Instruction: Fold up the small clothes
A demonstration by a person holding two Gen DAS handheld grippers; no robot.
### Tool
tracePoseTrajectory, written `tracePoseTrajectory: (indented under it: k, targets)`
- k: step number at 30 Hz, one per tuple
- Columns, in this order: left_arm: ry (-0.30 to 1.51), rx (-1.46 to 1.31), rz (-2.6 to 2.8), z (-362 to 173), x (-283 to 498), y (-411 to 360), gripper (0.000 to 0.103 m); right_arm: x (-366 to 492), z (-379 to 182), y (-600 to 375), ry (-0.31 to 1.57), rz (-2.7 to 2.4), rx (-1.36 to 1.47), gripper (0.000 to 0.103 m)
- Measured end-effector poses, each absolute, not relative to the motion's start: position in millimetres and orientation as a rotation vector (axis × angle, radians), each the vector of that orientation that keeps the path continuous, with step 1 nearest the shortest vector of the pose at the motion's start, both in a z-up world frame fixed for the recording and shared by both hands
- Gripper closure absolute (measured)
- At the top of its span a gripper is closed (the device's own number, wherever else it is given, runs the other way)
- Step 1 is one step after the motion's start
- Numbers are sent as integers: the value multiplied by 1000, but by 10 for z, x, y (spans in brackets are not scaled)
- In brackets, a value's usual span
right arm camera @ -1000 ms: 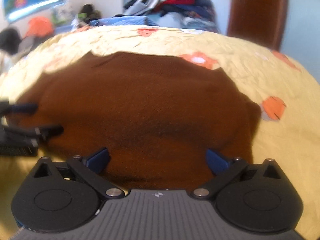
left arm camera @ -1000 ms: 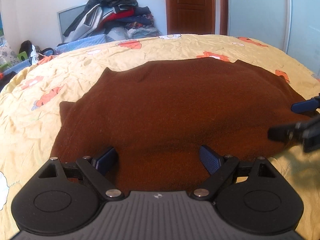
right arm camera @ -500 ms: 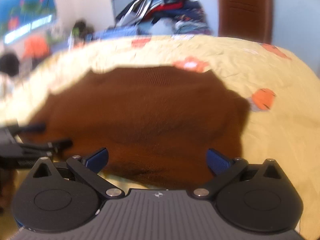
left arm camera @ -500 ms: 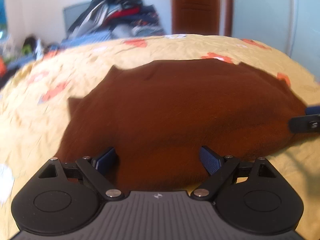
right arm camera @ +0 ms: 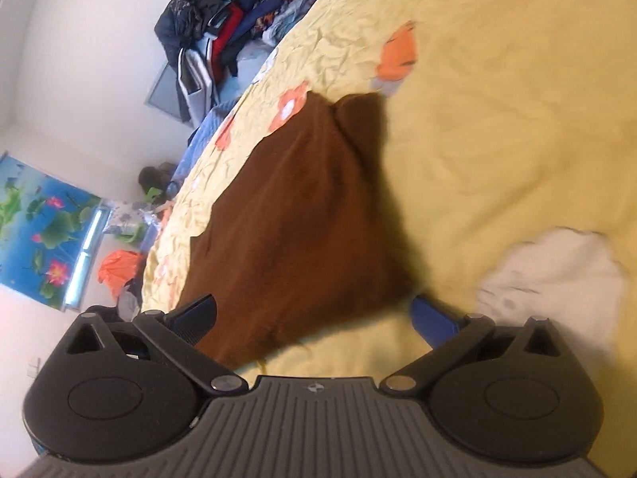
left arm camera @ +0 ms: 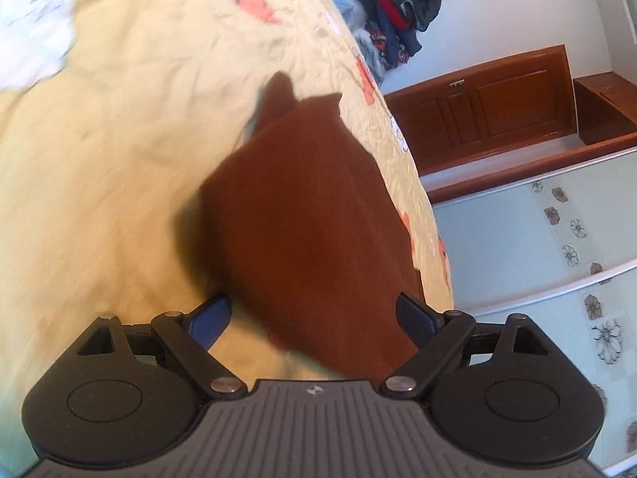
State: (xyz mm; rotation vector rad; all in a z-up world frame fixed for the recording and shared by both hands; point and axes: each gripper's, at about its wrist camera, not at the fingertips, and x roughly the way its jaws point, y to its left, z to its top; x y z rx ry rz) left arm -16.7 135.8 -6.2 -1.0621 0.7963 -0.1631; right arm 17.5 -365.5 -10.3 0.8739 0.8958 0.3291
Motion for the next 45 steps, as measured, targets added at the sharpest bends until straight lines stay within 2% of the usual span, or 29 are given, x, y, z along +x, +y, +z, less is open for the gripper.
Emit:
tracePoseTrajectory:
  k: [2, 4, 5, 6, 7, 8, 9, 12, 17, 20, 23, 24, 25, 26, 27, 28, 29, 30, 32, 35, 37, 38, 39, 40, 41, 42, 43, 45]
  targets:
    - [791, -1036, -149, -38, -59, 1312, 13, 293, -116, -3576, 897, 353, 868, 0]
    - [784, -1002, -135, -17, 18, 1270, 15, 385, -114, -3556, 890, 362, 863, 5]
    - [791, -978, -125, -5, 43, 1247, 26, 425, -110, -3566, 896, 359, 862, 19]
    - [806, -940, -107, -6, 53, 1246, 48, 458, -114, -3562, 910, 355, 852, 45]
    - [829, -908, -86, -9, 77, 1233, 62, 498, -145, -3549, 938, 349, 839, 62]
    - [857, -880, -63, -17, 99, 1232, 87, 510, -191, -3540, 972, 343, 831, 86]
    - [867, -874, -62, -44, 112, 1246, 93, 516, -240, -3563, 978, 350, 831, 87]
    - [862, -843, -80, 3, 55, 1267, 96, 463, -240, -3614, 958, 377, 856, 87]
    - [821, -801, -200, 319, -384, 1428, 98, 45, 73, -3813, 883, 468, 859, 88]
    - [870, -704, -181, 212, -619, 1501, 98, -232, 15, -3862, 931, 468, 811, 88]
    - [906, -637, -178, 64, -793, 1538, 95, -357, -161, -3835, 989, 424, 763, 74]
    - [898, -624, -196, 120, -838, 1568, 91, -375, -159, -3904, 977, 423, 804, 58]
    - [878, -591, -203, 215, -873, 1600, 89, -379, -111, -3988, 958, 404, 833, 48]
    - [840, -543, -192, 338, -905, 1636, 85, -372, -13, -4071, 904, 377, 839, 30]
    - [797, -506, -174, 466, -906, 1676, 72, -344, 112, -4145, 835, 349, 819, 21]
    - [745, -473, -154, 600, -867, 1723, 59, -266, 237, -4188, 780, 333, 776, 20]
    - [694, -432, -121, 738, -790, 1729, 26, -151, 344, -4201, 753, 328, 729, 21]
    - [649, -384, -81, 830, -684, 1711, 9, 15, 423, -4173, 748, 322, 685, 21]
    - [627, -250, -18, 924, -356, 1550, 9, 403, 510, -4047, 751, 349, 601, 21]
    - [688, -145, 10, 803, 353, 1269, 11, 1012, 463, -3774, 808, 372, 515, 21]
    - [756, -133, 7, 596, 843, 1105, 30, 1357, 370, -3555, 852, 383, 460, 24]
    - [804, -117, 10, 497, 1091, 1006, 48, 1509, 322, -3466, 877, 378, 437, 25]
    - [838, -102, 6, 420, 1259, 944, 56, 1608, 285, -3366, 897, 382, 401, 28]
    - [864, -101, -6, 337, 1394, 880, 57, 1683, 249, -3274, 911, 380, 362, 34]
    - [880, -94, -24, 255, 1410, 834, 66, 1736, 203, -3203, 924, 378, 336, 57]
    - [864, -82, -29, 242, 1455, 795, 82, 1762, 165, -3144, 939, 388, 315, 88]
    - [848, -77, -45, 229, 1485, 753, 98, 1786, 155, -3095, 945, 399, 296, 87]
    - [782, -73, -5, 316, 1444, 761, 100, 1748, 278, -3082, 868, 406, 280, 88]
